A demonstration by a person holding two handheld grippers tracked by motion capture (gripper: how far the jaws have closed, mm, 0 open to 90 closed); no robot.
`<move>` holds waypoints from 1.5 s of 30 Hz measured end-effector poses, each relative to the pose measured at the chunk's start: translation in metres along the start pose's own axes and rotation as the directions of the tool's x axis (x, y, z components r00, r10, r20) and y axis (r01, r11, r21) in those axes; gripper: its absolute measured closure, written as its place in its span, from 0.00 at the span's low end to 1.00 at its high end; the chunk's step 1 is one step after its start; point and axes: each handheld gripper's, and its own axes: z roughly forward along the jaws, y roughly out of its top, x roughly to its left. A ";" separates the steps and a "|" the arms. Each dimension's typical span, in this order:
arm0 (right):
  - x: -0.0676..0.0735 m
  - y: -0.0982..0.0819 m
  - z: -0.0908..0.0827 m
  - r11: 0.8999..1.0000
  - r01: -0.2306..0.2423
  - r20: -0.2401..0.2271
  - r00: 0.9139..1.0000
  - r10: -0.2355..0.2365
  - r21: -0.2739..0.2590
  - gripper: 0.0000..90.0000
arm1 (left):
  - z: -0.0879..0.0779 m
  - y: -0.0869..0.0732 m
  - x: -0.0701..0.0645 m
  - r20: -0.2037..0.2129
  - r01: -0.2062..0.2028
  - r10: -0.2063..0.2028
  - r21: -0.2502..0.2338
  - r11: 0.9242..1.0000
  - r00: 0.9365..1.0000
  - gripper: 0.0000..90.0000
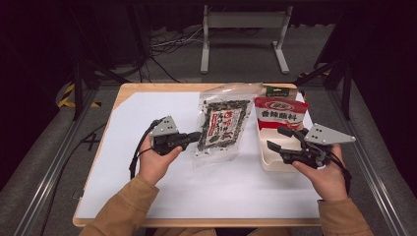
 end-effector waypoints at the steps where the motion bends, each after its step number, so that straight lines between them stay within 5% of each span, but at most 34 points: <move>1: 0.000 0.002 0.002 1.000 0.004 -0.003 1.000 -0.004 0.001 0.43 | -0.002 0.001 -0.003 0.003 -0.005 0.005 -0.003 1.000 1.000 1.00; 14: -0.009 0.018 0.036 0.999 0.006 -0.047 0.999 -0.004 0.036 0.30 | -0.037 0.004 -0.023 -0.004 -0.088 0.088 -0.032 0.996 0.996 1.00; 18: -0.013 0.023 0.048 1.000 -0.026 -0.121 0.992 0.027 0.017 0.29 | -0.043 0.002 -0.026 0.022 -0.096 0.097 -0.042 0.994 0.995 1.00; 29: 0.001 0.043 0.062 0.998 -0.026 -0.310 0.951 0.008 -0.055 0.40 | -0.054 -0.003 -0.028 0.065 -0.085 0.090 -0.076 0.993 0.994 1.00; 36: 0.009 0.050 0.058 0.999 -0.019 -0.428 0.904 -0.002 -0.045 0.69 | -0.054 -0.005 -0.025 0.070 -0.056 0.062 -0.082 0.995 0.996 1.00; 44: 0.013 0.059 0.051 0.999 0.015 -0.473 0.881 -0.030 -0.036 0.79 | -0.052 -0.006 -0.021 0.102 -0.032 0.043 -0.101 0.994 0.994 1.00; 45: 0.013 0.061 0.050 0.999 0.011 -0.490 0.871 -0.029 -0.040 0.81 | -0.052 -0.007 -0.020 0.106 -0.033 0.044 -0.103 0.994 0.993 1.00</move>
